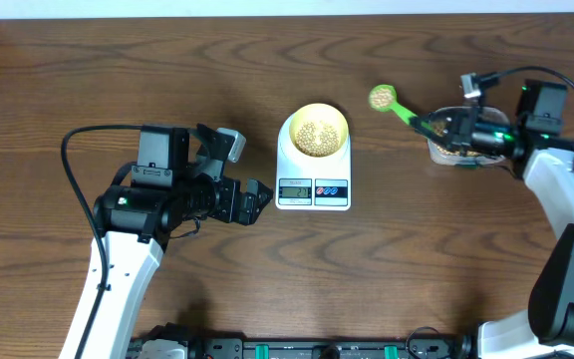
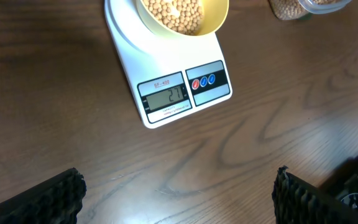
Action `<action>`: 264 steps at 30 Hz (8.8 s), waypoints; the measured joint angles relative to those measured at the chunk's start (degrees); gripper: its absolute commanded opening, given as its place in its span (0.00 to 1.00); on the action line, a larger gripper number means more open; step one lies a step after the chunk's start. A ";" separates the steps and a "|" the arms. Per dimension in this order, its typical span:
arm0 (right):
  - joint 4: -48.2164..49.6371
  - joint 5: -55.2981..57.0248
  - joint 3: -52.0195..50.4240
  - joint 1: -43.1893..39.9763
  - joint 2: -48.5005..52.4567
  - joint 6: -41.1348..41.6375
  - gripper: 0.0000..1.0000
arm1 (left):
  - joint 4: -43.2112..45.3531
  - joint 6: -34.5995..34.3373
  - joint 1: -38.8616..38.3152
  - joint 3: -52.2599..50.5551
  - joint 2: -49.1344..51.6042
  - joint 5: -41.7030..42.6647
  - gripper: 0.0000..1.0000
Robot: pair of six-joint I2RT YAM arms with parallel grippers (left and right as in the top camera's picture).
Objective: Scoop item into bowl and weigh 50g on scale
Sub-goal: 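Carry the scoop leftward over the yellow bowl with the right gripper, then tip the scoop to pour soybeans into the yellow bowl, then move the empty scoop back over the soybean tub with the right gripper, then lower the green scoop into the soybeans with the right gripper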
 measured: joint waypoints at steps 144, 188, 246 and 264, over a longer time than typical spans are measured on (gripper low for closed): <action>-21.11 64.61 15.63 34.47 -0.02 -38.38 0.01 | 0.00 0.00 0.00 0.00 0.00 -0.02 0.98; -22.99 58.62 16.15 22.32 -14.82 -19.15 0.01 | 0.00 0.00 0.00 0.00 0.00 -0.02 0.98; -41.24 75.38 16.59 1.99 -2.47 -24.11 0.01 | 0.00 0.00 0.00 0.00 0.00 -0.02 0.98; -38.34 69.40 16.59 1.99 -0.39 -24.28 0.01 | 0.00 -0.02 0.00 0.00 0.00 -0.02 0.98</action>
